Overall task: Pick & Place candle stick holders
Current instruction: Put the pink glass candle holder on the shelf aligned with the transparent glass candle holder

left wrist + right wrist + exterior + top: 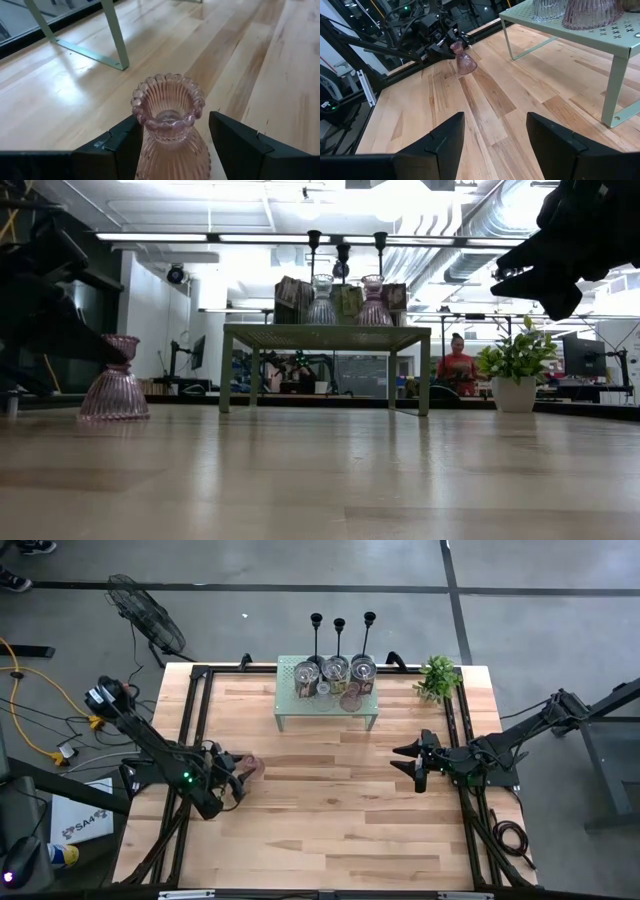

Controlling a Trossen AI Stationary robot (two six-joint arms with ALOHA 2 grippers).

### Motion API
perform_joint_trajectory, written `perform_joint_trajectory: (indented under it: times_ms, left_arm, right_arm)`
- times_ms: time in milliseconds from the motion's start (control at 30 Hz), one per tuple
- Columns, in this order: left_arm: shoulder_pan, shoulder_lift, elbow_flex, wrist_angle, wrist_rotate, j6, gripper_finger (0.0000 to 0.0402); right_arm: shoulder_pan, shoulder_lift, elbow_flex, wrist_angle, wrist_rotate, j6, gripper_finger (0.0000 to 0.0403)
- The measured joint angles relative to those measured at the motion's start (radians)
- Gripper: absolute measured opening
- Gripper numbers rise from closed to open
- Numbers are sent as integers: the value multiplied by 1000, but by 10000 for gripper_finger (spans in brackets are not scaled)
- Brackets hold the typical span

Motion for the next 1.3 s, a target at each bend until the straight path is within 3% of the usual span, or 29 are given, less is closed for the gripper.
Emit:
perform_joint_trajectory:
  times_ms: [467, 833, 1167, 1300]
  left_arm:
    - [0, 165, 1, 67, -107, -129, 219]
    - [0, 183, 1, 109, -133, -132, 216]
    - [0, 183, 1, 109, -132, -132, 135]
    - [0, 183, 1, 110, -132, -141, 129]
  right_arm:
    - [0, 0, 0, 0, 0, 0, 206]
    - [0, 0, 0, 0, 0, 0, 206]
    - [0, 0, 0, 0, 0, 0, 206]
    - [0, 0, 0, 0, 0, 0, 206]
